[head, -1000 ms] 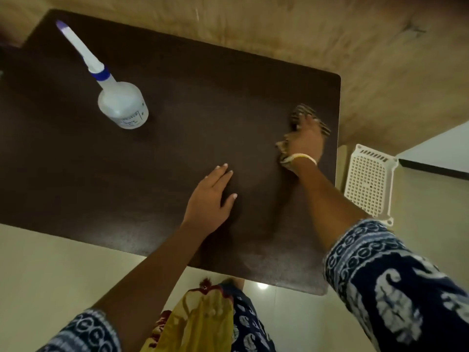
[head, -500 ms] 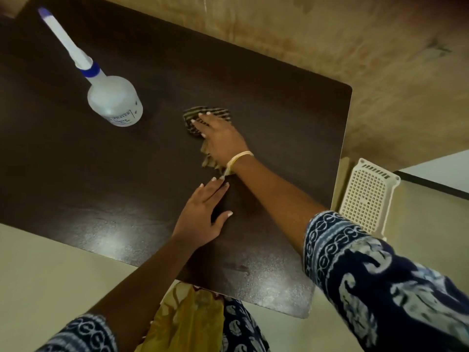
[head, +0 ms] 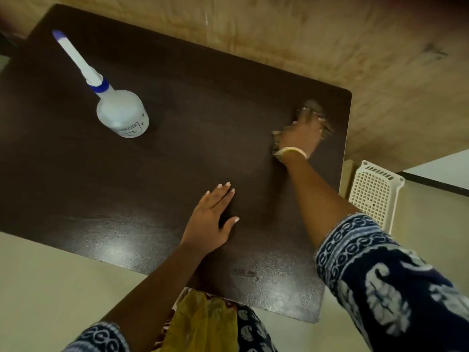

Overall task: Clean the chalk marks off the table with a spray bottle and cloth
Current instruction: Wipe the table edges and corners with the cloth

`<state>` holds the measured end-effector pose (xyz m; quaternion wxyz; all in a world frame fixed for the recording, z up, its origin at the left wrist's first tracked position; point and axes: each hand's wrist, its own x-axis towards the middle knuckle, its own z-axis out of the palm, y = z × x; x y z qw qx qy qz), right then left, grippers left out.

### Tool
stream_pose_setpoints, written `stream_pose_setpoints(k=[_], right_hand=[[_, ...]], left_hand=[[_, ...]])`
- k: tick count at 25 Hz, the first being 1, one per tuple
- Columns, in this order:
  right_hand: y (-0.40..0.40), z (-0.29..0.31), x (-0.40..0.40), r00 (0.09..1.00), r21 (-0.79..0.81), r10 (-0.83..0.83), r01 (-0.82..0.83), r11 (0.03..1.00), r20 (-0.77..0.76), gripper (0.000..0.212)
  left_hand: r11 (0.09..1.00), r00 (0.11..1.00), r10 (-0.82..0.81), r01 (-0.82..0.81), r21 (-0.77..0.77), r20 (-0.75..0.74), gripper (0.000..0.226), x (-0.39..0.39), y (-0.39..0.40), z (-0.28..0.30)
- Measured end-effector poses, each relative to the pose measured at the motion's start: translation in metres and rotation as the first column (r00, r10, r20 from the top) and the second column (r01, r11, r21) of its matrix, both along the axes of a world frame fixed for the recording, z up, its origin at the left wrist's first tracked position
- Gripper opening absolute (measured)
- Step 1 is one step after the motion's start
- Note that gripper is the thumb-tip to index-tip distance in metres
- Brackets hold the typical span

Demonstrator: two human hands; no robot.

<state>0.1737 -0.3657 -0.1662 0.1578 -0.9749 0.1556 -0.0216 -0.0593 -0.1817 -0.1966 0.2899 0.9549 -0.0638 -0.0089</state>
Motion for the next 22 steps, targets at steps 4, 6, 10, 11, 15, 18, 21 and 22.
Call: stream_pose_setpoints(k=[4,6,10,11,15,18,21,22], right_hand=[[0.096,-0.016,-0.080,0.696,0.004,0.714,-0.716,0.698,-0.072,0.055],[0.071,-0.011,-0.081,0.648,0.038,0.761,-0.760,0.648,-0.031,0.051],[-0.035,-0.009,-0.131,0.995,0.075,0.100,-0.100,0.992,0.000,0.049],[-0.046,-0.012,-0.162,0.995,0.093,-0.095,0.093,0.991,0.019,0.047],[0.031,-0.016,-0.199,0.927,0.050,-0.375,0.374,0.926,0.006,0.052],[0.161,-0.012,-0.194,0.998,0.010,0.065,-0.065,0.998,-0.011,0.056],[0.281,-0.019,-0.251,0.775,0.031,0.632,-0.631,0.775,-0.035,0.054],[0.291,-0.018,-0.267,0.676,0.067,0.735,-0.732,0.678,-0.047,0.053]], left_hand=[[0.998,1.000,-0.012,0.011,-0.061,-0.019,0.060,0.002,0.001,0.004],[0.995,0.994,-0.099,0.098,-0.028,-0.052,0.059,-0.002,0.013,0.010],[0.972,0.984,-0.176,0.176,0.157,-0.013,0.058,-0.038,0.075,0.021],[0.973,0.986,-0.165,0.164,0.164,-0.010,0.057,-0.051,0.096,0.022],[0.971,0.990,-0.144,0.143,0.190,-0.010,0.056,-0.107,0.167,0.019],[0.970,0.993,-0.111,0.102,0.222,0.029,0.054,-0.138,0.203,0.015],[0.950,0.994,-0.098,0.083,0.301,0.037,0.054,-0.171,0.222,0.009],[0.936,0.993,-0.113,0.101,0.336,0.017,0.057,-0.182,0.226,0.007]])
